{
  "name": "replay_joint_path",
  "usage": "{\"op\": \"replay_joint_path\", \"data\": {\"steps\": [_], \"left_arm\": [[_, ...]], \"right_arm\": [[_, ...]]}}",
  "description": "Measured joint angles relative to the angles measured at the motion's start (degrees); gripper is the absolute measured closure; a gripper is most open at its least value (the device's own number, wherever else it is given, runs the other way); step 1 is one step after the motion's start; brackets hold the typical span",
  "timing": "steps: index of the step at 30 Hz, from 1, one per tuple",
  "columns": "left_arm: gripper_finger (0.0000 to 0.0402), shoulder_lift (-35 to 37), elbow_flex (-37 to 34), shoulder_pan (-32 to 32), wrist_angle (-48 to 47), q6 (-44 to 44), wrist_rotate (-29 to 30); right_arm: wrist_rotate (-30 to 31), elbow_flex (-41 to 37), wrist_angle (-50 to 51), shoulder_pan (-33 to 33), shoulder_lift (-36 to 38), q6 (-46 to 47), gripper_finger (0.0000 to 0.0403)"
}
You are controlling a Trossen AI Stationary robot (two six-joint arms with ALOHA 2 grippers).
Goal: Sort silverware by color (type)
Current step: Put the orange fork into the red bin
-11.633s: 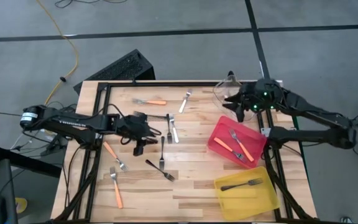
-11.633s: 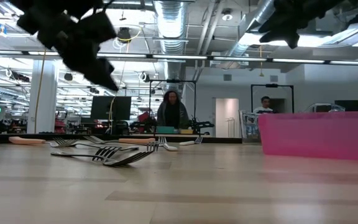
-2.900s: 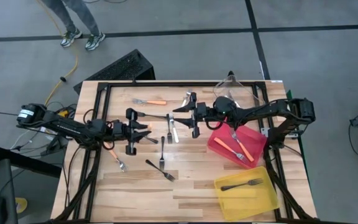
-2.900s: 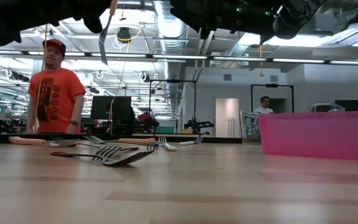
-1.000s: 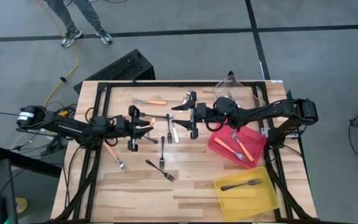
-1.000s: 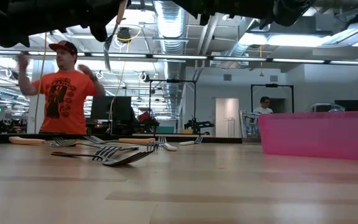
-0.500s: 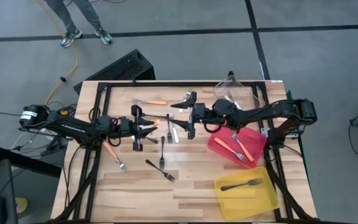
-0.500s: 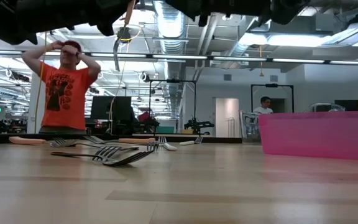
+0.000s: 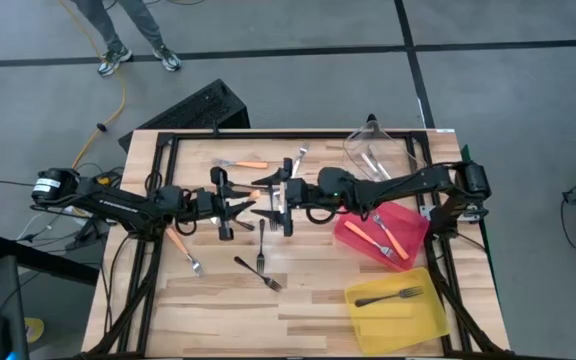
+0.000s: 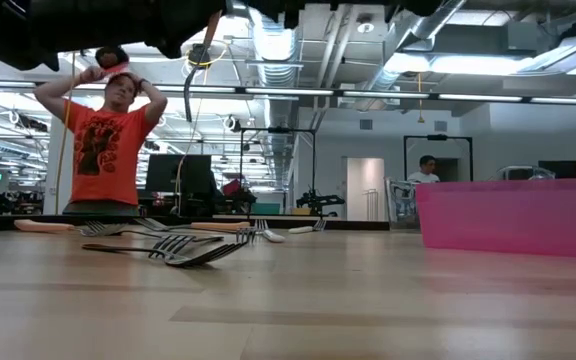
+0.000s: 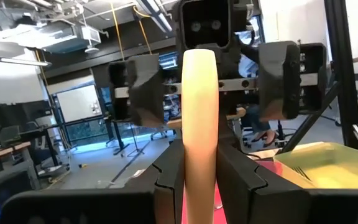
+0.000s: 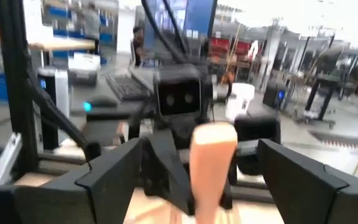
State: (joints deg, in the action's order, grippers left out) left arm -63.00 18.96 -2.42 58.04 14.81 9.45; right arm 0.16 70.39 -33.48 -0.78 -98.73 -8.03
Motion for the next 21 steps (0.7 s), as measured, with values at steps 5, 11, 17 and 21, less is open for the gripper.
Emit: {"op": "replay_joint_path", "data": {"steps": [5,11,17,21], "left_arm": [[0.0347,0.00,0.00,0.00,-0.46,-0.20,-0.15],[0.0347,0.00,0.00,0.00,-0.40,-0.04,-0.56],[0.0347,0.00,-0.02,0.00,-0.57,-0.09,-0.77],[0.0347,0.00,-0.04,0.00,-0.57,-0.55,-1.15]], "right_arm": [[0.02,2.87,3.06,0.18,-1.85,-0.34,0.0068],[1.18,3.57,3.22,0.17,-3.03,-0.15,0.0114],[1.35,3.57,4.83,0.24,-3.03,0.48,0.0208],[1.48,3.54,4.83,0.22,-3.05,0.24,0.0300]]}}
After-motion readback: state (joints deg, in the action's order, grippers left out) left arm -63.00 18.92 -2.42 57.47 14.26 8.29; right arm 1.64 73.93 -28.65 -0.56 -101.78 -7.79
